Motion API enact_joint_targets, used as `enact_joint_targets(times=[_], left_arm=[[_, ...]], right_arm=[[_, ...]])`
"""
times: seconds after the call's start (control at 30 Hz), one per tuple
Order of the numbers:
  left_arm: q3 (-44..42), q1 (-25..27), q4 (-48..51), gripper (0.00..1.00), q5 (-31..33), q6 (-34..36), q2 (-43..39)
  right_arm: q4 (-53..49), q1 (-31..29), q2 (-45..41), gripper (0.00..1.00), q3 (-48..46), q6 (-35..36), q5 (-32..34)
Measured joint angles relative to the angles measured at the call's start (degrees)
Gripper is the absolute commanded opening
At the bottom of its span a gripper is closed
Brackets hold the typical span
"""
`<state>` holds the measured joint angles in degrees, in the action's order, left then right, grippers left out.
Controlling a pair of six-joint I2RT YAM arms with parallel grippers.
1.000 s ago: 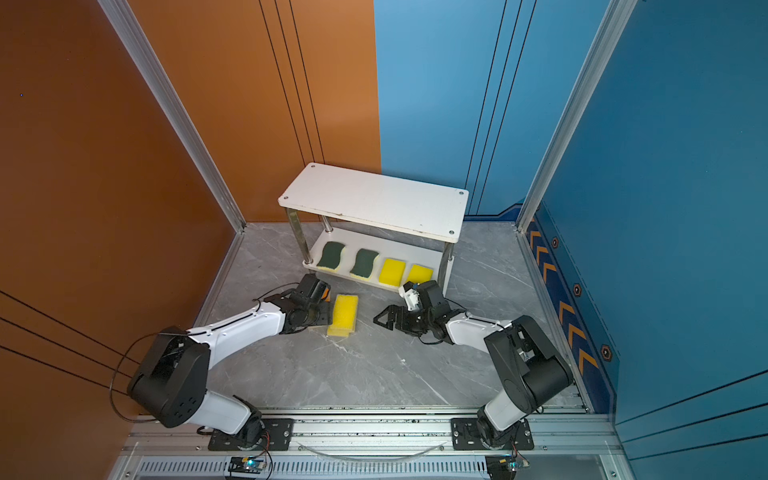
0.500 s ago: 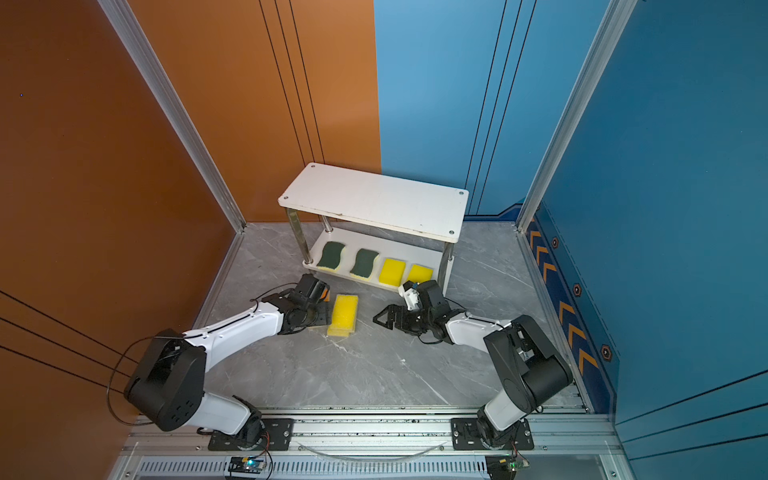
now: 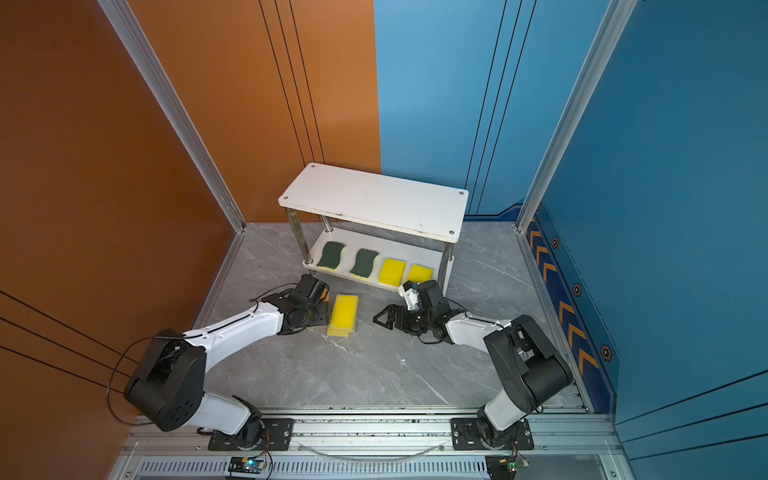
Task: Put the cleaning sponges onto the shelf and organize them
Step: 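Lift the orange sponge and carry it up toward the top shelf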
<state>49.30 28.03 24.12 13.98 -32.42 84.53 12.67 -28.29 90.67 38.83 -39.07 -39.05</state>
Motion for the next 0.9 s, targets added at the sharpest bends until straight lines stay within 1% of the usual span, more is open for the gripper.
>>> enact_joint_targets(times=[0.53, 0.73, 0.9], left_arm=[[1.5, -0.1, 2.9, 0.69, 0.5, 0.5, -3.7], [3.6, -0.3, 5.0, 0.69, 0.3, 1.1, -5.6], [6.5, -0.4, 7.1, 0.7, -1.4, 1.6, -8.6]], right_arm=[[1.5, 0.0, -0.5, 1.0, 0.0, -1.3, -1.0], [1.3, 0.0, -2.3, 1.0, 0.0, -1.3, -1.2], [0.7, 0.0, -2.6, 1.0, 0.0, -1.2, -1.2]])
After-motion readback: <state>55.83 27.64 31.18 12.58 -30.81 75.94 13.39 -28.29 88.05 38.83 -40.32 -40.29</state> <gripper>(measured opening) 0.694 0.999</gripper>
